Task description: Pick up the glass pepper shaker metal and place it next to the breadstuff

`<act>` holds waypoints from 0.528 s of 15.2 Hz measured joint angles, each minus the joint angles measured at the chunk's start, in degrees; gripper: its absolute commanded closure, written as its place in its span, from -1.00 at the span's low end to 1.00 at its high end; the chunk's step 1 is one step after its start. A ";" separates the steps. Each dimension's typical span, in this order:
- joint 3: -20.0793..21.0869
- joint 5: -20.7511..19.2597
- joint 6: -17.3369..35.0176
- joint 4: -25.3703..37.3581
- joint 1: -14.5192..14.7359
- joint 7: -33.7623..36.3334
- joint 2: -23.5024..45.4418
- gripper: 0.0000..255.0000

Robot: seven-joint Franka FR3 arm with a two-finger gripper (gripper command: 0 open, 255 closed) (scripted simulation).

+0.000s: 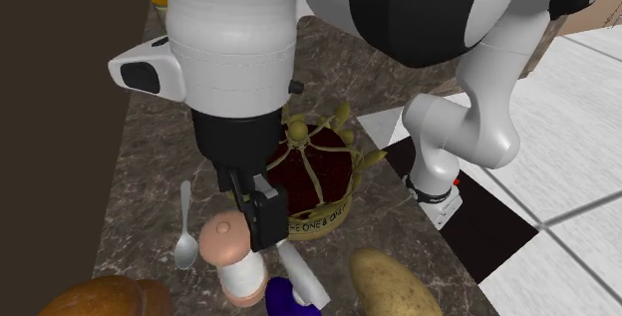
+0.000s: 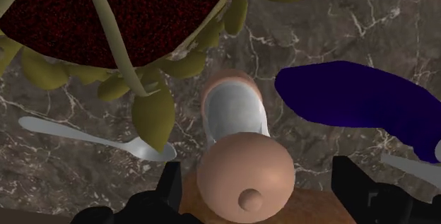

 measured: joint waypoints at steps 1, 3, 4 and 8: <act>0.03 0.13 -1.13 1.78 0.11 -0.06 1.10 -1.00; 0.08 0.27 -6.60 5.71 0.24 -0.30 2.58 -1.00; 0.18 0.30 -8.52 7.24 0.32 -0.22 2.84 -1.00; 0.22 0.36 -10.72 9.31 0.37 -0.24 3.37 -1.00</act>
